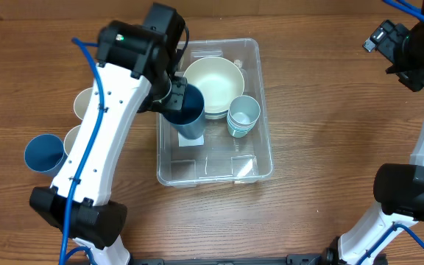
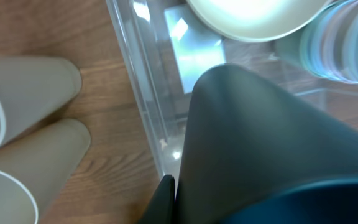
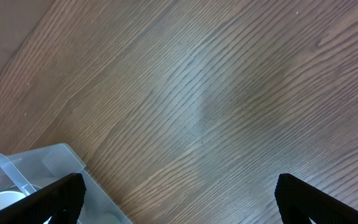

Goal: Pack container
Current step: 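Carry the dark blue cup into the bin and release it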

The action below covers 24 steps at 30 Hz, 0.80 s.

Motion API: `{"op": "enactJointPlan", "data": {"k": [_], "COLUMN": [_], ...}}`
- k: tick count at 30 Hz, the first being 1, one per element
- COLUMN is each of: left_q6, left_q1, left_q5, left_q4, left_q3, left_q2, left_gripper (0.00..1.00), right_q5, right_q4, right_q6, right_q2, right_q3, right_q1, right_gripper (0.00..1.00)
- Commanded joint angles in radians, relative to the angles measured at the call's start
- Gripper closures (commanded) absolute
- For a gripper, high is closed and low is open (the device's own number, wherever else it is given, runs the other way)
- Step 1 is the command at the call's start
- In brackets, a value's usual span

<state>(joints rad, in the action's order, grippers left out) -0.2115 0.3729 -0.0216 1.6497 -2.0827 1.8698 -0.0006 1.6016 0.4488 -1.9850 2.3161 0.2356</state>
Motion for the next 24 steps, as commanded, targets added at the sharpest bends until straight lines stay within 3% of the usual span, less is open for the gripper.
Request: {"op": "enactJointPlan", "data": {"k": [1,9,13,16,17,18,19,20,22,24], "left_q6": [-0.027,-0.029,-0.028,-0.029,-0.03,-0.033,-0.032,-0.032,-0.022,-0.022], "left_q1": [0.01,0.014,0.014,0.013,0.013,0.013,0.013,0.012,0.012,0.005], "left_q5": [-0.025,-0.011,-0.011,-0.011,-0.01,-0.01,-0.01,-0.011,-0.019,-0.064], "left_q4": [-0.063,-0.237,-0.248,-0.222,-0.192,-0.163,-0.13,-0.092,-0.026,0.04], "left_q3": [0.108,0.273,0.281,0.253,0.223,0.188,0.144,0.082,-0.04,-0.173], "left_q2": [-0.005,0.007,0.013,0.013,0.013,0.013,0.013,0.013,0.013,0.013], "left_gripper": [0.96,0.9,0.9,0.82,0.76,0.64,0.34,0.15,0.08,0.08], "right_q5": [-0.002,-0.002,-0.002,-0.002,-0.002,-0.002,-0.002,-0.002,-0.002,-0.002], "right_q4": [-0.002,-0.002,-0.002,-0.002,-0.002,-0.002,-0.002,-0.002,-0.002,-0.002], "right_q6": [0.009,0.008,0.008,0.008,0.008,0.008,0.009,0.008,0.009,0.008], "right_q2": [0.021,0.021,0.021,0.021,0.021,0.021,0.021,0.021,0.021,0.021], "right_q3": [0.019,0.019,0.019,0.02,0.019,0.019,0.019,0.02,0.019,0.019], "right_q1": [0.002,0.002,0.002,0.002,0.002,0.002,0.002,0.002,0.002,0.002], "right_gripper": [0.0,0.0,0.0,0.0,0.0,0.0,0.0,0.0,0.0,0.0]}}
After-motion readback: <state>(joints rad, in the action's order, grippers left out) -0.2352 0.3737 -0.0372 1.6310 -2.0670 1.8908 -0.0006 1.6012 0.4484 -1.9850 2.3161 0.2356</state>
